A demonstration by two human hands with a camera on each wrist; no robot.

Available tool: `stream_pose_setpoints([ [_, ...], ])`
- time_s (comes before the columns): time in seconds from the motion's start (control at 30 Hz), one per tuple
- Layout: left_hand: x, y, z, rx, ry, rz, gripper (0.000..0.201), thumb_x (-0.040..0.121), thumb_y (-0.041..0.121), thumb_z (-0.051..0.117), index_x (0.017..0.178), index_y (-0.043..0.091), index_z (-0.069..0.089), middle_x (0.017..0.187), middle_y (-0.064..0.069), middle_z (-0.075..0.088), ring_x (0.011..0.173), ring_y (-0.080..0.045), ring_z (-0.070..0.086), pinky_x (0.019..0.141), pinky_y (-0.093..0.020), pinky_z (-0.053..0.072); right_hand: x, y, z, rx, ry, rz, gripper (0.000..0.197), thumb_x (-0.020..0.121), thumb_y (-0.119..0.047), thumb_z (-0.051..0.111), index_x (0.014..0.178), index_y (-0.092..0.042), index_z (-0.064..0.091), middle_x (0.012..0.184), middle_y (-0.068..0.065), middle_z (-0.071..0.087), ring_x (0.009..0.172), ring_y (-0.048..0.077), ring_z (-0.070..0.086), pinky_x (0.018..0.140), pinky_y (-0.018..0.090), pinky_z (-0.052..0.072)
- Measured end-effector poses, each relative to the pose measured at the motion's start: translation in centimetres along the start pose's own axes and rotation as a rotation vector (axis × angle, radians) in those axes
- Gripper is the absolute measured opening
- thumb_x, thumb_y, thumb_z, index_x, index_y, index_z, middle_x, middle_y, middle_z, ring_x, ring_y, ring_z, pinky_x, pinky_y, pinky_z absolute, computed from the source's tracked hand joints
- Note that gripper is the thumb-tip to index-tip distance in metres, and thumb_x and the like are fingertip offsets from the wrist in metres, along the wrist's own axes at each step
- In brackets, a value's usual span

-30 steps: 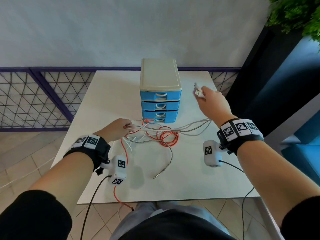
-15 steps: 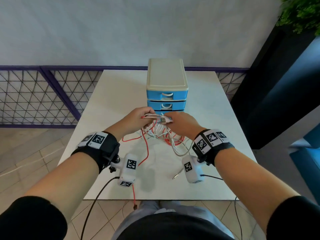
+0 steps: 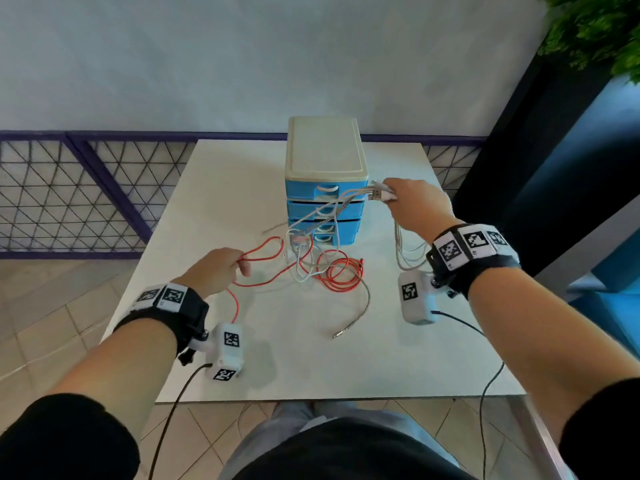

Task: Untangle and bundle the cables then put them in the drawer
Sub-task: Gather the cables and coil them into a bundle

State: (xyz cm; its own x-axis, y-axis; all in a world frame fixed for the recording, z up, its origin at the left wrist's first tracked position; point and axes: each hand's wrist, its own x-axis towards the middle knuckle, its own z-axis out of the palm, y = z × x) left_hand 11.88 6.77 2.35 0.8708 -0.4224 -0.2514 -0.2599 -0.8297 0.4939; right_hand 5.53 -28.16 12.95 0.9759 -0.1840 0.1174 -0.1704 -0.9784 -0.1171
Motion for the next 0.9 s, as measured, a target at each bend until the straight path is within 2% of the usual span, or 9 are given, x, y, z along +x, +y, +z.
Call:
stream_pose_setpoints([
  [0.07,0.1,-0.2,0.2,-0.036,0.021,0.026,0.035,0.083,-0.008,0.035,0.075,0.013,0.062,0.084,-0.007,0.064,0.071,-0.024,0.056,0.068,-0.034,0.045,0.0,0.4,-0.6,-0.005,0.022,0.017,0.014,0.097,-0.023,0.041,0.085,-0.025,0.048,0.079,0.001,0.057,0.072,0.028,0.056,0.059,0.032,0.037],
  [0.17,0.2,-0.4,0.6,-0.015,-0.004,0.025,0.036,0.083,-0.004,0.038,0.067,0.026,0.050,0.076,0.002,0.058,0.073,-0.023,0.052,0.069,-0.028,0.043,-0.1,0.6,-1.3,0.025,0.096,0.048,0.012,0.097,-0.018,0.042,0.091,-0.019,0.053,0.079,0.003,0.054,0.069,0.027,0.050,0.060,0.031,0.033],
  [0.3,1.1,-1.5,1.5,0.012,-0.039,-0.122,0.029,0.096,0.027,0.041,0.071,0.033,0.054,0.096,-0.003,0.061,0.091,-0.025,0.056,0.091,-0.044,0.047,0.0,0.5,-1.5,0.047,0.135,0.071,0.013,0.096,-0.019,0.041,0.092,-0.017,0.054,0.079,0.004,0.055,0.068,0.027,0.050,0.060,0.032,0.035],
  [0.4,1.3,0.4,1.3,0.011,-0.069,-0.136,0.016,0.095,0.029,0.043,0.102,0.023,0.055,0.117,-0.010,0.062,0.104,-0.031,0.057,0.095,-0.042,0.046,0.2,0.0,-1.0,0.033,0.108,0.067,0.012,0.096,-0.021,0.041,0.090,-0.018,0.052,0.079,0.004,0.057,0.069,0.026,0.054,0.058,0.031,0.037],
  [0.5,1.2,2.8,0.9,-0.048,-0.131,-0.043,0.063,0.086,0.029,0.064,0.140,0.017,0.034,0.139,-0.011,0.047,0.124,-0.026,0.048,0.100,-0.031,0.037,0.1,-0.4,-0.6,0.039,0.087,0.051,0.011,0.097,-0.022,0.041,0.088,-0.021,0.048,0.077,0.003,0.055,0.068,0.026,0.054,0.058,0.032,0.038],
  [0.57,1.2,4.6,0.4,-0.154,-0.125,-0.012,0.084,0.083,0.035,0.070,0.148,0.016,0.021,0.150,-0.008,0.033,0.137,-0.020,0.034,0.104,-0.025,0.028,0.1,-0.8,-0.4,0.053,0.069,0.026,0.011,0.097,-0.022,0.041,0.087,-0.022,0.046,0.076,0.003,0.056,0.068,0.026,0.054,0.058,0.032,0.039],
  [0.63,1.3,6.7,-0.2,-0.266,-0.047,0.075,0.084,0.082,0.043,0.067,0.148,0.021,0.020,0.153,-0.005,0.029,0.141,-0.016,0.027,0.112,-0.030,0.025,0.1,-1.4,-0.4,0.068,0.052,-0.003,0.012,0.096,-0.020,0.042,0.085,-0.024,0.045,0.074,0.000,0.054,0.068,0.026,0.055,0.057,0.030,0.038],
  [0.73,1.6,10.5,-1.5,-0.460,0.086,0.197,0.059,0.087,0.044,0.060,0.140,0.028,0.037,0.145,0.001,0.044,0.137,-0.012,0.035,0.111,-0.035,0.032,0.0,-2.6,-0.4,0.077,0.044,-0.048,0.014,0.096,-0.019,0.041,0.086,-0.027,0.046,0.074,-0.001,0.055,0.066,0.024,0.056,0.054,0.029,0.038],
  [0.9,1.4,13.5,-2.1,-0.348,-0.039,0.279,0.026,0.085,0.026,0.068,0.106,0.023,0.055,0.123,0.006,0.056,0.115,-0.014,0.055,0.100,-0.032,0.041,-0.2,-3.7,-1.0,0.104,0.087,-0.087,0.013,0.096,-0.017,0.041,0.089,-0.023,0.050,0.076,0.000,0.056,0.067,0.025,0.055,0.053,0.029,0.039],
])
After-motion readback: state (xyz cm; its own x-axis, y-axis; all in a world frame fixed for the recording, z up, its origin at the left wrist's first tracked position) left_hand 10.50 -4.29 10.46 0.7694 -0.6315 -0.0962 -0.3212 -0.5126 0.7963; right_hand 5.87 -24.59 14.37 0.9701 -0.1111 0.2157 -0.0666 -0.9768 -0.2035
